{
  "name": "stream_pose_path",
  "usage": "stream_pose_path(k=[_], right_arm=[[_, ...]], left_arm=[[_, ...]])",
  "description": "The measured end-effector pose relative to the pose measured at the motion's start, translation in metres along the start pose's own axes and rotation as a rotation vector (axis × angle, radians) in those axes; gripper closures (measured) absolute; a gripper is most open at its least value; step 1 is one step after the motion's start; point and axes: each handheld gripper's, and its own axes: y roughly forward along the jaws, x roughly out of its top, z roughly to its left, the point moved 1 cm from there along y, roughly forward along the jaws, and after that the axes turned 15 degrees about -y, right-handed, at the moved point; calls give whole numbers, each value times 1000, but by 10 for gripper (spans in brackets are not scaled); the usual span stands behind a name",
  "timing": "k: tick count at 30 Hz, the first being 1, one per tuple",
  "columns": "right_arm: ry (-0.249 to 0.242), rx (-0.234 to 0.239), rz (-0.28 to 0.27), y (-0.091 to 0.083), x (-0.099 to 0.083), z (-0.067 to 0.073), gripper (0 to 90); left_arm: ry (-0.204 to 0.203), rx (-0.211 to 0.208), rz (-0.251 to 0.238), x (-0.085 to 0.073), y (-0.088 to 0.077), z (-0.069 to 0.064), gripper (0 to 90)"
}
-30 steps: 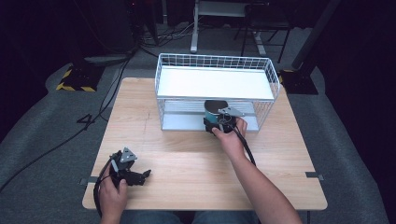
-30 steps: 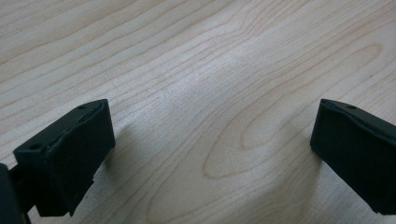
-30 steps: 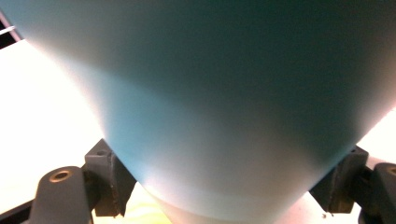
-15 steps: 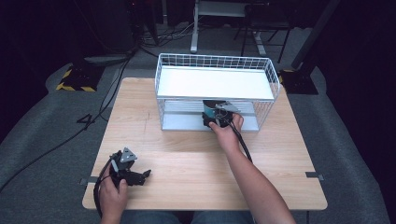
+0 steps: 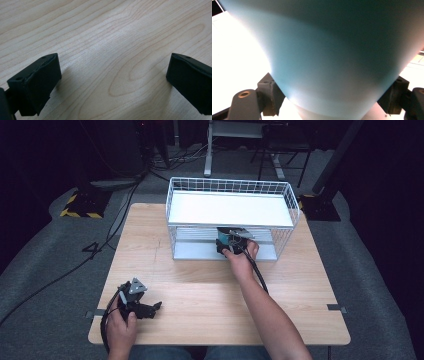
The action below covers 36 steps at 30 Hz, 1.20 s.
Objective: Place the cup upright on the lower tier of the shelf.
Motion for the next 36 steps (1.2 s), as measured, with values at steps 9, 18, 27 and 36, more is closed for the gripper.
stream_pose_path(k=[9,18,27,36], right_arm=[[12,17,24,2,-3,-1,214],[-14,-7,63,0,-5,-1,160],[-25,-16,57,-15,-6,4,161],[-29,29,51,-39,-10,1,161]], left_arm=[[0,0,0,0,0,0,2],[0,0,0,0,0,0,2],[-3,-4,2,0,1,-1,2],[2,-2,1,1,1,0,2]])
